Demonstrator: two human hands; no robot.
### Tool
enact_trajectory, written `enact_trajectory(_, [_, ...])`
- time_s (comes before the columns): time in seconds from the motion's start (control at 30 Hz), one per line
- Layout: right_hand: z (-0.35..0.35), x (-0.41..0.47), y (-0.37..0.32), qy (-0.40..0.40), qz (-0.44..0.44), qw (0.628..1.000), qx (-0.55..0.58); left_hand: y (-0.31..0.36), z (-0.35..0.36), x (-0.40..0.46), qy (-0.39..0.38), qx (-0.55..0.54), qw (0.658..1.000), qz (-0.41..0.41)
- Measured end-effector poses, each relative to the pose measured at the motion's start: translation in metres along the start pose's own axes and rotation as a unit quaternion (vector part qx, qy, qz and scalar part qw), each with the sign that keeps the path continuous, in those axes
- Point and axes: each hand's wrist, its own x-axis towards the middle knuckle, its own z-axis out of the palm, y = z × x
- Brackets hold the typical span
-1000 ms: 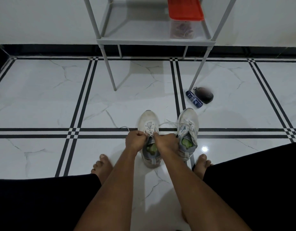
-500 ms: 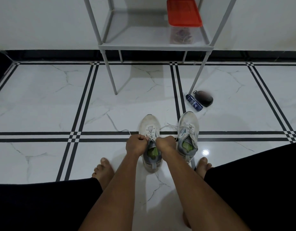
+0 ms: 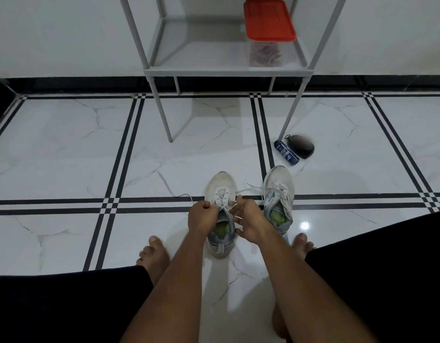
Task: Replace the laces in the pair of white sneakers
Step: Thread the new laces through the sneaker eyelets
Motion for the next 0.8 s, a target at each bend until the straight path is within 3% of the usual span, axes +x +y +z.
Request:
enact_trajectory(0.1, [0.004, -0.010, -0.019, -0.013, -0.044, 0.998, -0.043, 0.016, -0.010, -0.002, -0.068, -0.178, 0.981, -0.048])
enact_trajectory(0.17, [0.011, -0.018, -0.034, 0.002, -0.087, 0.988, -0.124, 0.036, -0.020, -0.009, -0.063, -0.241, 0.967, -0.046])
enact_trajectory(0.37, [0.026, -0.049, -0.070, 0.050, -0.242, 0.942, -0.226, 0.092, -0.049, -0.024, -0.042, -0.216, 0.975, 0.044])
enact_trajectory(0.8, [0.049, -0.102, -0.117, 0.047, -0.406, 0.898, -0.160, 0.170, -0.094, -0.072, 0.012, -0.216, 0.955, 0.202])
